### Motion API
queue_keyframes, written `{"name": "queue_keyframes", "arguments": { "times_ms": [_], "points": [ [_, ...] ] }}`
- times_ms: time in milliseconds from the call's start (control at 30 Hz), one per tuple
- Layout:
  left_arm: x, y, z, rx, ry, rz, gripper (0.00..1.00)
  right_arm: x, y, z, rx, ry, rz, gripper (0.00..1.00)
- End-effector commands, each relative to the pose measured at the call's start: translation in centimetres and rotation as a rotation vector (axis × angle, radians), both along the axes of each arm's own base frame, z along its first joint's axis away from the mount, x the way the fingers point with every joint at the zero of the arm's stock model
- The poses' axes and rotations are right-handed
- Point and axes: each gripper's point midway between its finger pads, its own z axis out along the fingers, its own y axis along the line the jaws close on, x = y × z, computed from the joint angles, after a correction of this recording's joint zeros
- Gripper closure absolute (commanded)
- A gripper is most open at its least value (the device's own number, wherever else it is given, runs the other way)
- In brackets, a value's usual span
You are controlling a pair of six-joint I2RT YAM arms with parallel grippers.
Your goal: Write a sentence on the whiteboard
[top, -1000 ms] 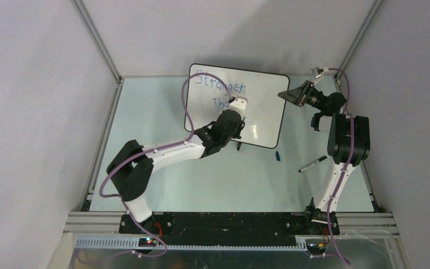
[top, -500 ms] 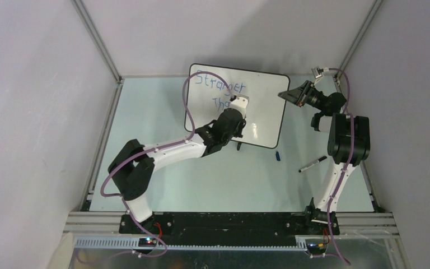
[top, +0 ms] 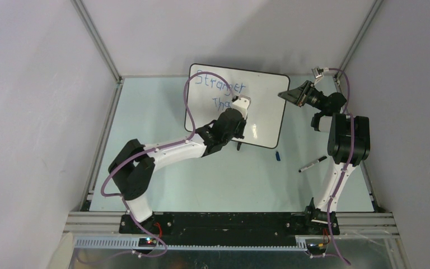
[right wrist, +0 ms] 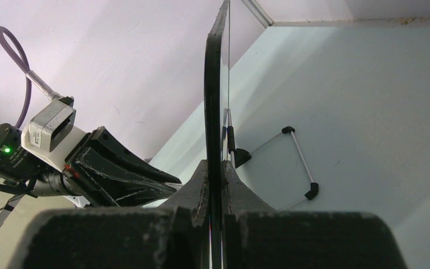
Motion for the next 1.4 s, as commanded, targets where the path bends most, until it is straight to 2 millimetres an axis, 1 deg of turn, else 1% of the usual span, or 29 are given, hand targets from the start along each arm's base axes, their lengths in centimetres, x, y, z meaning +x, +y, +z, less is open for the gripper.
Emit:
{"name": "queue_keyframes", "arguments": {
  "times_ms": [0, 100, 133, 167, 200, 233, 333, 433, 633, 733, 767, 800, 833, 1133, 1233, 1367],
  "points": [
    [0.7, -1.1, 2.3, -0.063, -0.043, -0.01, 1.0, -1.0, 0.3, 3.7, 0.008, -0.071, 0.006, 1.0],
    [0.6, -0.6, 2.8, -0.078, -0.055, 0.001, 1.0, -1.0, 0.3, 3.7, 0.008, -0.071, 0.006, 1.0],
    [0.6, -0.6, 3.6, -0.097, -0.069, 0.002, 1.0, -1.0, 0.3, 3.6, 0.008, -0.071, 0.006, 1.0],
    [0.4, -0.4, 3.6, -0.1, -0.069, 0.001, 1.0, -1.0, 0.3, 3.7, 0.008, -0.072, 0.006, 1.0],
    [0.2, -0.3, 4.7, -0.121, -0.086, 0.001, 1.0, -1.0, 0.3, 3.6, 0.008, -0.07, 0.006, 1.0],
    [0.1, -0.1, 4.6, -0.117, -0.087, 0.003, 1.0, -1.0, 0.3, 3.6, 0.009, -0.07, 0.006, 1.0],
    [-0.3, 0.5, 5.4, -0.124, -0.101, 0.005, 1.0, -1.0, 0.3, 3.7, 0.009, -0.071, 0.006, 1.0],
    [-0.9, 0.4, 5.8, -0.14, -0.114, -0.003, 1.0, -1.0, 0.3, 3.6, 0.009, -0.07, 0.005, 1.0],
    [-1.2, -0.1, 5.1, -0.13, -0.124, 0.011, 1.0, -1.0, 0.2, 3.6, 0.009, -0.07, 0.003, 1.0],
    [-1.4, -0.1, 5.2, -0.123, -0.142, 0.023, 1.0, -1.0, 0.2, 3.7, 0.01, -0.072, 0.003, 1.0],
    [-1.4, -0.1, 5.6, -0.135, -0.155, 0.028, 1.0, -1.0, 0.2, 3.7, 0.01, -0.072, 0.002, 1.0],
    [-1.5, 0.0, 5.4, -0.132, -0.159, 0.034, 1.0, -1.0, 0.2, 3.7, 0.01, -0.072, 0.002, 1.0],
    [-1.5, 0.0, 5.8, -0.144, -0.168, 0.037, 1.0, -1.0, 0.2, 3.7, 0.01, -0.072, 0.002, 1.0],
    [-1.3, 0.1, 5.4, -0.159, -0.177, 0.074, 1.0, -0.9, 0.2, 3.6, 0.012, -0.07, 0.001, 1.0],
    [-1.2, 0.2, 5.5, -0.166, -0.172, 0.092, 1.0, -0.9, 0.2, 3.8, 0.013, -0.074, -0.002, 1.0],
    [-1.1, 1.0, 5.4, -0.171, -0.168, 0.137, 1.0, -1.0, 0.2, 4.0, 0.012, -0.078, -0.001, 1.0]
  ]
}}
